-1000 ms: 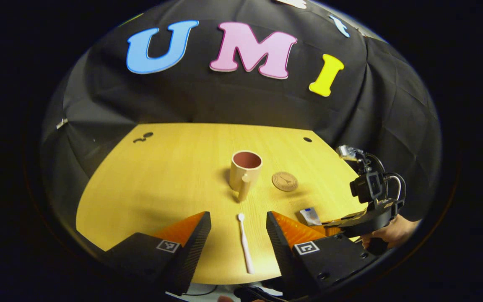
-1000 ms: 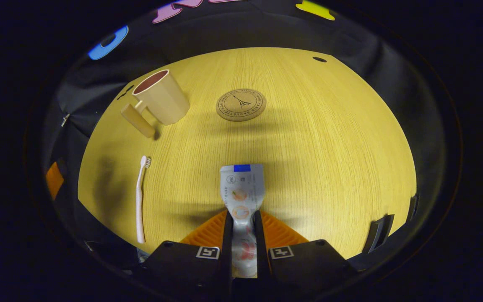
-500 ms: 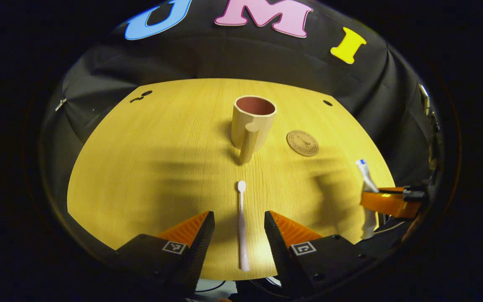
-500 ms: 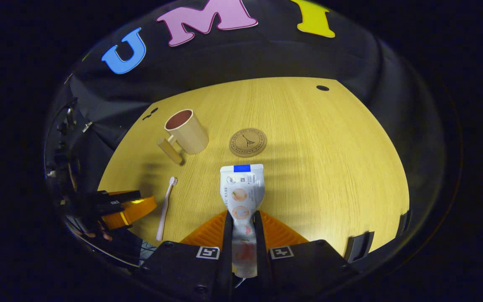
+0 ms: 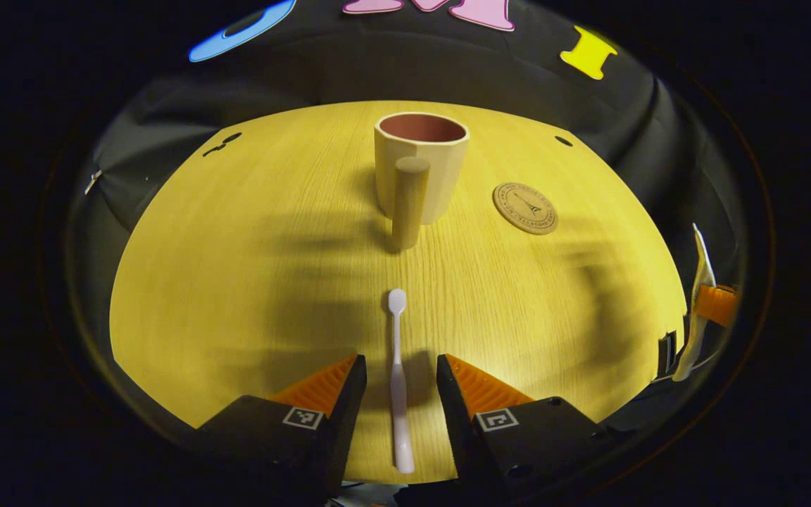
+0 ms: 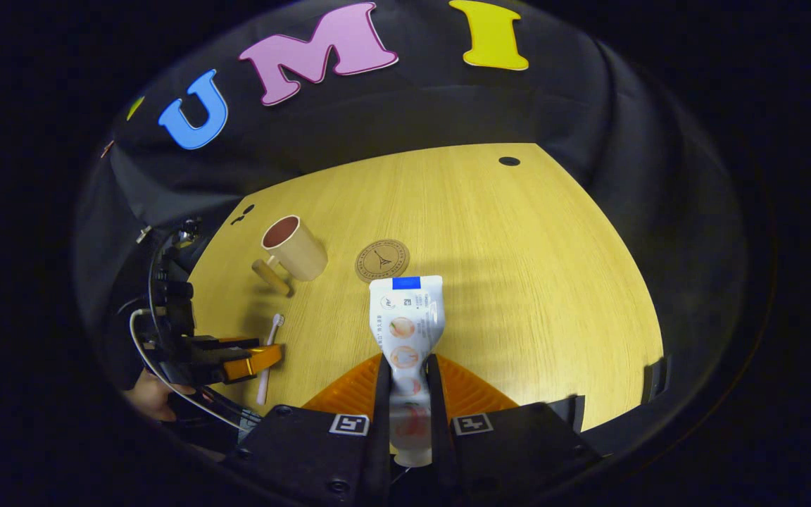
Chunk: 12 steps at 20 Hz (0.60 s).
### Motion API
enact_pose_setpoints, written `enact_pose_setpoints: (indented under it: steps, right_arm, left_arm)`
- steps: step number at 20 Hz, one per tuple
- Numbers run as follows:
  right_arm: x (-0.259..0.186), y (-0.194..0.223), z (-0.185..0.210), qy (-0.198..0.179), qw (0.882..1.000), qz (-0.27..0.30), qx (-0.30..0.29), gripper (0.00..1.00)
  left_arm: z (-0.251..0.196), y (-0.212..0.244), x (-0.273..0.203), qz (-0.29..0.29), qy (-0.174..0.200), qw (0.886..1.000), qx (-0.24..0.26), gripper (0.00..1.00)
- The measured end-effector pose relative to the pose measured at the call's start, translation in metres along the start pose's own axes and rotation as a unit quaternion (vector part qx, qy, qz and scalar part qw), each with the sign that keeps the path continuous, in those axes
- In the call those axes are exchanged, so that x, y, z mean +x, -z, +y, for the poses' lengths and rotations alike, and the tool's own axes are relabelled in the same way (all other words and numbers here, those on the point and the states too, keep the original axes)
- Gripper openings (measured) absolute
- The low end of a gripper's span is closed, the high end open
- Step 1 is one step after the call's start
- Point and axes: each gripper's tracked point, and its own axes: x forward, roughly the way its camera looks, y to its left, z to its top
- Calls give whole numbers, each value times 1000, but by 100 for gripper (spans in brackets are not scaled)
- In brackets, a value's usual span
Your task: Put the toothbrush and toothpaste on the desktop into the cup, then pick up the cup and place it on the coaster on the desktop.
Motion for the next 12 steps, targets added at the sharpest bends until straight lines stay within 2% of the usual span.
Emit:
enact_pose_setpoints:
  steps: [7,9,11,12]
  right_arm:
    - [-4,0,-13,8,1000,-1,21,28]
    - [-4,0,-12,8,1000,-3,25,28]
    - [-5,0,-11,7,1000,-5,28,28]
    - [-6,0,-10,6,1000,-6,29,28]
  left_arm:
    - [1,-1,7,13,-19,999,27,59]
    - [-1,1,8,14,-25,999,17,53]
    - [-2,1,8,18,-32,999,1,37]
    - [-2,1,8,24,-33,999,0,36]
